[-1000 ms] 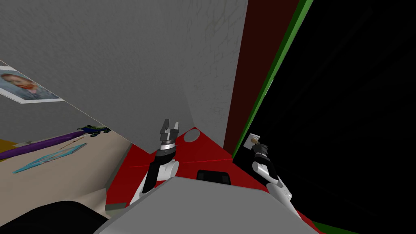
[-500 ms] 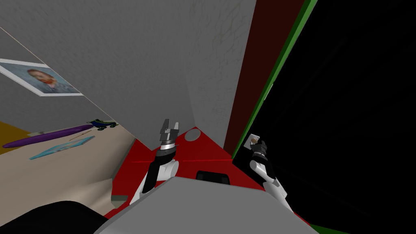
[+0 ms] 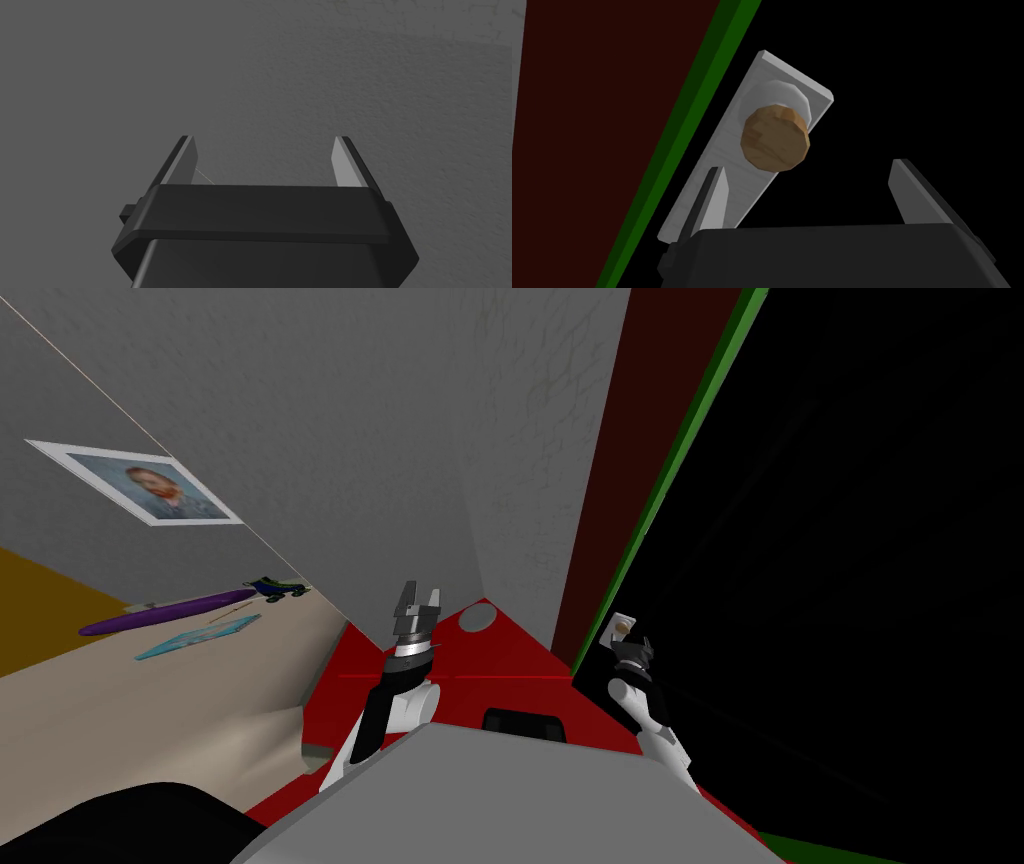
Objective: Pull the door open
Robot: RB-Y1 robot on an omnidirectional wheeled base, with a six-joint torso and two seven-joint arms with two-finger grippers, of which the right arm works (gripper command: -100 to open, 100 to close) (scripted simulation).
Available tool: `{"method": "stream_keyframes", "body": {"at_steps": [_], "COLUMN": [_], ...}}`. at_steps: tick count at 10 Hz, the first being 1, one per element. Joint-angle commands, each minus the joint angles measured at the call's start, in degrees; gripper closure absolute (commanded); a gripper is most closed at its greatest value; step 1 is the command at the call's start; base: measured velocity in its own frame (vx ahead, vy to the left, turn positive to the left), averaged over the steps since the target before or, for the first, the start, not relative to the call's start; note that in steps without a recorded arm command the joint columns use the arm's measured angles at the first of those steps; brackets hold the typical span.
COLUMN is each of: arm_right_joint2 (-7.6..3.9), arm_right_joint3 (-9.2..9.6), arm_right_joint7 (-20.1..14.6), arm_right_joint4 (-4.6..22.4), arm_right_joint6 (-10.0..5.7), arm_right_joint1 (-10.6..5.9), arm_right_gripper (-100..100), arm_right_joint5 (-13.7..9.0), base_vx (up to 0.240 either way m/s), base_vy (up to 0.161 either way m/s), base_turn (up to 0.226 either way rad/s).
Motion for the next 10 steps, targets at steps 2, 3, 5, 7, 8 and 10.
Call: {"method": "stream_keyframes", "body": {"at_steps": [2, 3, 5, 7, 8, 10], "arm_right_joint2": [2.0, 2.7, 4.02, 5.21, 5.71, 6.76], "arm_right_joint3": [0.27, 0.38, 0.58, 0.76, 0.83, 0.97], "arm_right_joint7": [-4.47, -6.07, -9.03, -11.57, -12.6, -14.64], "arm_right_joint4": [-1.5, -1.99, -2.89, -3.66, -3.97, -4.6], "arm_right_joint6": [0.22, 0.27, 0.37, 0.45, 0.49, 0.55], "arm_right_joint1": [-0.06, -0.09, -0.15, -0.19, -0.21, -0.25], "arm_right_gripper": [-100, -100, -100, -100, -100, -100], "arm_right_joint5": [-4.23, -5.78, -8.64, -11.1, -12.11, -14.08], "base_vx": [-0.094, -0.107, -0.094, -0.076, -0.065, -0.061], "base_vy": [0.012, 0.011, 0.01, 0.01, 0.009, 0.004], "base_turn": [0.048, 0.05, 0.043, 0.04, 0.032, 0.029]}}
